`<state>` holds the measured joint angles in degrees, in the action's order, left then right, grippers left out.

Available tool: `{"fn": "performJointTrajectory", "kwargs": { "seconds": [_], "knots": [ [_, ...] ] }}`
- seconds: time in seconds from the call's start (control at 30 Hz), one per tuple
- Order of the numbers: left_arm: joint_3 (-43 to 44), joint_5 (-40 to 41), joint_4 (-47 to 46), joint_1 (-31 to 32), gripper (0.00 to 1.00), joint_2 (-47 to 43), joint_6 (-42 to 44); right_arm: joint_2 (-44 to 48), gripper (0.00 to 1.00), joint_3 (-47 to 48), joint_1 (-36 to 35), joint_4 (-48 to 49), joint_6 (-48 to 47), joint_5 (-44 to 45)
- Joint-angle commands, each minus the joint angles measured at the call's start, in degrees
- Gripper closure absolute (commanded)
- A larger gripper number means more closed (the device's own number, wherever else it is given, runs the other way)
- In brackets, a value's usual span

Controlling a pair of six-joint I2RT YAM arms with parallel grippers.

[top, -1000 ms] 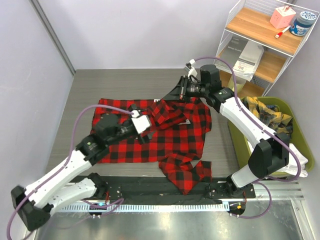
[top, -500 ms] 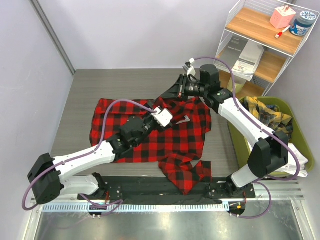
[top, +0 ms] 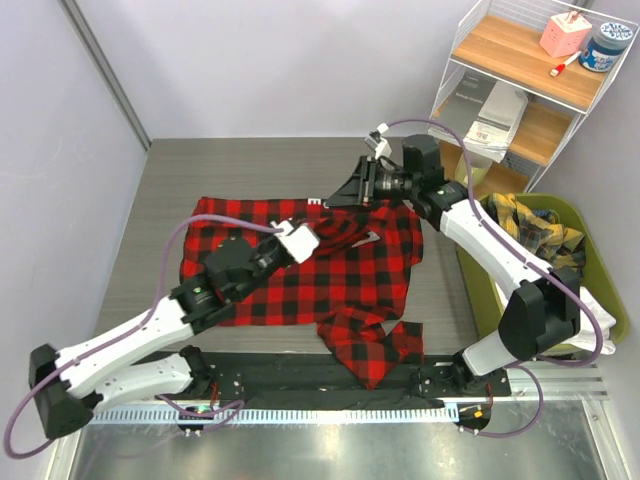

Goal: Fold and stack the long sleeve shirts
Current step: Fold the shirt

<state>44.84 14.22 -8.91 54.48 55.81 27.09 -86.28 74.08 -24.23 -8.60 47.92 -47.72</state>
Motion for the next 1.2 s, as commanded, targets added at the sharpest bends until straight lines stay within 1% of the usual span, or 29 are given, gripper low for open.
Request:
{"fn": "performJointTrajectory", "kwargs": {
  "seconds": [0.0, 0.03, 0.07, 0.1, 0.13, 0.17, 0.2, 0.23, 0.27, 0.3, 0.33, 0.37, 0.47, 0.6, 0.67, 0.87, 0.93, 1.0, 1.07, 1.13, 1.17],
  "knots": [
    [4.5, -10.9, 15.2, -0.2, 1.00, -7.1, -2.4, 3.0, 0.67, 1.1, 8.1, -6.1, -10.3, -5.6],
    [5.3, -13.7, 21.0, -0.2, 1.00, -7.6, -2.2, 2.7, 0.64, 2.2, 10.3, -7.7, -13.8, -6.7],
    [6.2, -15.4, 22.4, -0.2, 1.00, -8.6, -2.7, 2.3, 0.56, 2.9, 12.3, -11.1, -15.7, -9.3],
    [6.5, -18.1, 24.2, -0.3, 1.00, -9.0, -2.2, 0.9, 0.50, 4.0, 14.0, -13.7, -18.5, -9.7],
    [7.0, -23.7, 26.8, -0.3, 1.00, -9.5, -0.8, 0.0, 0.45, 6.9, 16.6, -16.8, -24.0, -9.4],
    [7.5, -26.1, 29.0, -0.3, 1.00, -9.9, -0.7, -1.1, 0.44, 8.6, 17.3, -22.1, -27.2, -9.0],
    [8.0, -28.2, 30.7, -0.3, 1.00, -10.3, -0.5, -2.0, 0.44, 10.1, 17.7, -23.9, -29.4, -6.0],
    [9.0, -32.3, 31.9, -0.3, 1.00, -10.1, -0.3, -3.5, 0.44, 12.1, 17.9, -24.7, -32.2, -4.3],
    [9.6, -34.2, 34.8, -0.3, 1.00, -9.8, -0.2, -4.3, 0.44, 12.9, 17.8, -25.0, -33.2, -3.2],
    [10.2, -35.7, 35.8, -0.3, 1.00, -9.0, -0.3, -5.2, 0.44, 13.5, 17.8, -24.9, -33.9, -0.3],
    [11.2, -36.7, 36.5, -0.3, 1.00, -8.6, -0.4, -7.5, 0.45, 14.8, 17.6, -24.9, -34.7, 0.8],
    [11.7, -38.1, 38.2, -0.2, 1.00, -8.3, -0.6, -8.6, 0.49, 15.4, 17.6, -25.0, -36.2, 1.7],
    [13.3, -38.2, 39.0, -0.3, 1.00, -7.5, -1.9, -13.1, 0.53, 17.3, 17.6, -25.8, -40.5, 4.3],
    [15.2, -43.8, 44.1, -1.2, 1.00, -8.1, 1.7, -18.2, 0.57, 19.6, 17.0, -27.1, -45.0, 7.6],
    [16.4, -45.1, 46.6, -1.3, 1.00, -8.0, 2.7, -21.0, 0.58, 20.4, 16.8, -27.1, -46.5, 9.3],
    [20.5, -51.5, 55.3, -2.7, 1.00, -5.6, 9.5, -28.8, 0.61, 24.3, 16.2, -27.0, -51.3, 14.2],
    [21.5, -51.1, 56.0, -2.6, 1.00, -4.5, 10.1, -32.0, 0.60, 26.6, 16.2, -27.0, -52.0, 15.2],
    [21.5, -48.8, 54.7, -2.9, 1.00, -2.5, 9.5, -34.1, 0.61, 27.7, 16.1, -27.3, -52.7, 16.2],
    [20.7, -42.9, 50.0, -3.1, 1.00, -1.2, 6.8, -35.1, 0.61, 28.0, 15.7, -27.6, -53.9, 17.1],
    [20.1, -38.8, 47.3, -3.7, 1.00, 1.5, 4.8, -36.5, 0.62, 28.0, 15.7, -27.9, -55.0, 18.9],
    [20.2, -38.4, 45.2, -4.7, 1.00, 2.5, 3.9, -36.8, 0.63, 28.2, 15.7, -28.0, -55.6, 19.5]
  ]
}}
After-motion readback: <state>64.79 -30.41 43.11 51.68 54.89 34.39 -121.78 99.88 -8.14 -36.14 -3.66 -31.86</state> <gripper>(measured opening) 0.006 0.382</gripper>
